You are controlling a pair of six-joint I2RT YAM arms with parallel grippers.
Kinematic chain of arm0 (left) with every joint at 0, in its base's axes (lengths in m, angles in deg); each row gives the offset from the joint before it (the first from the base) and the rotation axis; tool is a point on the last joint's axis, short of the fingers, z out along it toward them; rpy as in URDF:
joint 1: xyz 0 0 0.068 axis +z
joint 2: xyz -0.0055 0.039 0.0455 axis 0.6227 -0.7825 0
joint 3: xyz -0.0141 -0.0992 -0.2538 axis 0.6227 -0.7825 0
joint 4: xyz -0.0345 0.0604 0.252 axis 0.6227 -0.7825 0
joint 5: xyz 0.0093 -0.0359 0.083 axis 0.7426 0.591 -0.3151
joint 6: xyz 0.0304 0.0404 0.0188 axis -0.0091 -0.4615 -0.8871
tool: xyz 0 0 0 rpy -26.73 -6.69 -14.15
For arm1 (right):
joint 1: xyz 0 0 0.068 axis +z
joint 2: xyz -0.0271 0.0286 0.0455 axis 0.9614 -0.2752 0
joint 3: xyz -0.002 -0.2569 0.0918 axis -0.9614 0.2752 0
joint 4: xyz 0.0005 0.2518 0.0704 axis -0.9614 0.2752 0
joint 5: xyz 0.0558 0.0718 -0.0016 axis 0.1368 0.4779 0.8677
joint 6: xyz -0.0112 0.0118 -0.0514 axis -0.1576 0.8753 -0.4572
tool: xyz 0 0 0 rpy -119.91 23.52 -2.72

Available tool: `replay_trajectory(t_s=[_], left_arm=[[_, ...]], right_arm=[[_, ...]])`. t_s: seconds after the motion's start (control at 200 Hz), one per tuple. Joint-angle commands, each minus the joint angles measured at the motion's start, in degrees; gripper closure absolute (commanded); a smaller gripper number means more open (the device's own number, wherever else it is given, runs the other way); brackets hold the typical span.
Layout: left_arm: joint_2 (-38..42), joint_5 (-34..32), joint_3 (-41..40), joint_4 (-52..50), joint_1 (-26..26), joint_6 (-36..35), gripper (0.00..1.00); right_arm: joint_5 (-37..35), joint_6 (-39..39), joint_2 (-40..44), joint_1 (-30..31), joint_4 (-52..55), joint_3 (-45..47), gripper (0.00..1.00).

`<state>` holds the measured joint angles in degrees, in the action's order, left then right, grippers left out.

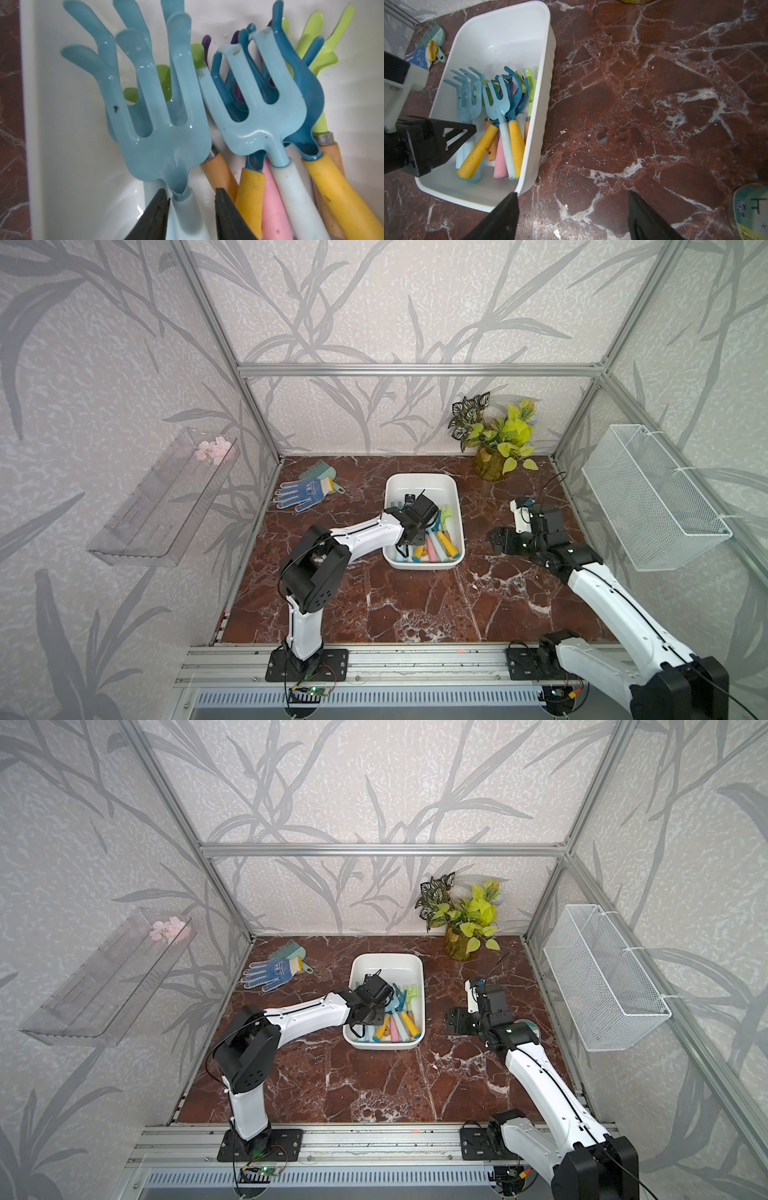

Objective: Take the hand rake out of the storage box
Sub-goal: Pick up the rake from the storage box.

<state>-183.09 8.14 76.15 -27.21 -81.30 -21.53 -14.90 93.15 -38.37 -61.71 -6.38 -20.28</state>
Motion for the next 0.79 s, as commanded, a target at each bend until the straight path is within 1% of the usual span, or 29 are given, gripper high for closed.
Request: replay_trajectory(t_s=[0.0, 0.185, 0.445, 0.59, 0.79], left_arm=[[-1.13, -1.86, 2.12, -2.22, -0.02, 0.60, 0.61], [-2.20, -1.87, 1.60, -2.21, -0.06, 1.00, 0.65], [-3.05, -1.46, 1.57, -1.61, -0.02, 0.97, 0.81], [-2.23, -1.68, 2.04, -1.70, -0.02, 0.39, 0.88], [0.59, -2.47, 1.87, -2.57, -0.02, -0.93, 0.93]], right_arm=[[1.06, 0.34, 0.90, -0.34, -0.43, 0.63, 0.18], [1.91, 0.34, 0.54, -0.54, -0.76, 0.63, 0.18], [2.99, 0.36, -0.04, -0.77, -1.08, 0.68, 0.19], [3.46, 0.44, -0.08, -0.91, -1.14, 0.59, 0.19], [3.56, 0.43, 0.23, -0.89, -1.26, 0.93, 0.19]])
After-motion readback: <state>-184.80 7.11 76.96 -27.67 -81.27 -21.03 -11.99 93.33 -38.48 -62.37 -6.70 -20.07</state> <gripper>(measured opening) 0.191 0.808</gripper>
